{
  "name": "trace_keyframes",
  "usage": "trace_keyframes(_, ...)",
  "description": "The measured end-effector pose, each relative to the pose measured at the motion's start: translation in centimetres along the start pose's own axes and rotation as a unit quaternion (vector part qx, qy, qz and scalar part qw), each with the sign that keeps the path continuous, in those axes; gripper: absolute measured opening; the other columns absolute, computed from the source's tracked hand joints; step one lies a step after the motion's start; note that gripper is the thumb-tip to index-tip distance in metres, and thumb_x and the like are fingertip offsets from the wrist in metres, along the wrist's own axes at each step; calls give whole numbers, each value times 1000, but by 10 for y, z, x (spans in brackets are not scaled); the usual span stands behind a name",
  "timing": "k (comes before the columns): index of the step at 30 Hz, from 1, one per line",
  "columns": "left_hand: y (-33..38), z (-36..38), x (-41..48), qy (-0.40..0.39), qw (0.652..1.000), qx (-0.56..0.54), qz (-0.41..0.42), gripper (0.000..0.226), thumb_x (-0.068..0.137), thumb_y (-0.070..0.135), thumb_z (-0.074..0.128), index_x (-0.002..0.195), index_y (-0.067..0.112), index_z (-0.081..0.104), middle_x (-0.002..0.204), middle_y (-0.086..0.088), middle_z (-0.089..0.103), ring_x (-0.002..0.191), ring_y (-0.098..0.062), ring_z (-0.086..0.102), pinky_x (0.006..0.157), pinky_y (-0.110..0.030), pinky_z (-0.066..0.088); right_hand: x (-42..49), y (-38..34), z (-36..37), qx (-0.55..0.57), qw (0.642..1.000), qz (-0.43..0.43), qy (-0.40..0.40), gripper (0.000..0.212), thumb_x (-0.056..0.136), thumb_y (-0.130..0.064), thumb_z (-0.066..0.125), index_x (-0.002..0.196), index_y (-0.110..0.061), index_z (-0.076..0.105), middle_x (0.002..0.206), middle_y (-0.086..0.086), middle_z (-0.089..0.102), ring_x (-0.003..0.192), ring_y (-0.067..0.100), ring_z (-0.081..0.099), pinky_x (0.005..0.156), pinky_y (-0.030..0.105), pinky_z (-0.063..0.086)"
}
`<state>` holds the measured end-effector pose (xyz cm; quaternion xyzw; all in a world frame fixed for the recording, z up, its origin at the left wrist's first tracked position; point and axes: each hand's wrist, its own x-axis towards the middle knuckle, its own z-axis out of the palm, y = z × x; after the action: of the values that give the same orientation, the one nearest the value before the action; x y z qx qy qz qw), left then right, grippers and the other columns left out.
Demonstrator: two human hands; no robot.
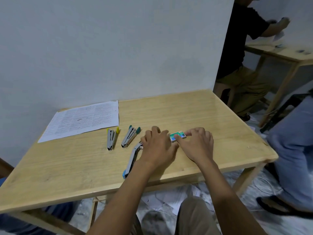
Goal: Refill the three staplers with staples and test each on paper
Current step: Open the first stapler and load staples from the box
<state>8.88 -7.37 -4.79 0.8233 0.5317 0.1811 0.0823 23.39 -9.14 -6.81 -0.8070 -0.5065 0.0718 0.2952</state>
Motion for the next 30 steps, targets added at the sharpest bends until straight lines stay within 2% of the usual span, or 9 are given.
trace_keyframes(2,3,8,5,-5,1000,-9,0,47,94,50,47,132,22,50,126,-5,37,117,-26,31,94,-40,23,1,1,0,0,1000,-1,-3,42,83,-66,56,105,-32,65,127,-5,51,123,20,40,112,36,26)
trace_keyframes(6,0,22,9,33,998,-43,-6,37,95,47,48,125,27,57,118,0,38,106,-18,26,76,-31,10,4,5,-1,8,1000,-6,-15,37,89,-59,53,103,-29,68,128,-7,52,125,19,39,115,37,22)
trace_keyframes(8,-1,24,9,48,998,-40,-6,33,95,47,48,121,28,59,113,4,37,100,-12,21,73,-30,8,6,6,-1,16,999,-12,-26,35,91,-57,51,105,-29,68,129,-7,52,126,19,38,117,39,19)
trace_keyframes(11,-3,23,8,54,997,-63,-8,32,94,50,51,117,31,62,109,8,35,96,-8,16,73,-28,7,9,10,-6,42,997,-39,-54,37,91,-55,51,122,-36,58,135,-9,48,132,17,35,120,41,11)
trace_keyframes(14,-1,21,8,50,995,-82,-11,35,92,54,52,117,32,64,108,9,34,97,-8,15,75,-28,8,16,16,-16,14,985,-108,-130,42,94,-54,50,134,-45,49,142,-9,41,136,15,29,120,42,8)
trace_keyframes(17,-2,18,7,37,995,-87,-23,37,91,56,52,117,32,65,109,8,31,102,-10,17,81,-29,10,25,21,-22,-24,970,-153,-187,39,95,-57,47,132,-47,51,142,-9,39,134,15,27,116,40,14)
trace_keyframes(19,-3,16,6,22,996,-81,-30,34,93,52,52,117,32,65,109,7,30,107,-13,22,80,-30,10,31,24,-25,-36,964,-170,-204,40,94,-59,47,131,-46,52,141,-9,40,133,16,28,111,36,16)
trace_keyframes(24,-6,12,3,12,996,-87,-32,30,96,45,51,122,35,62,111,7,31,108,-14,24,84,-32,15,40,29,-33,-39,955,-188,-226,39,94,-57,48,131,-45,52,139,-11,41,132,14,27,108,36,20)
trace_keyframes(30,-5,10,1,22,995,-89,-27,30,96,43,52,121,31,63,111,7,33,110,-14,26,86,-32,16,45,34,-44,-47,959,-166,-223,39,93,-57,50,130,-46,53,141,-8,39,133,15,26,109,37,23)
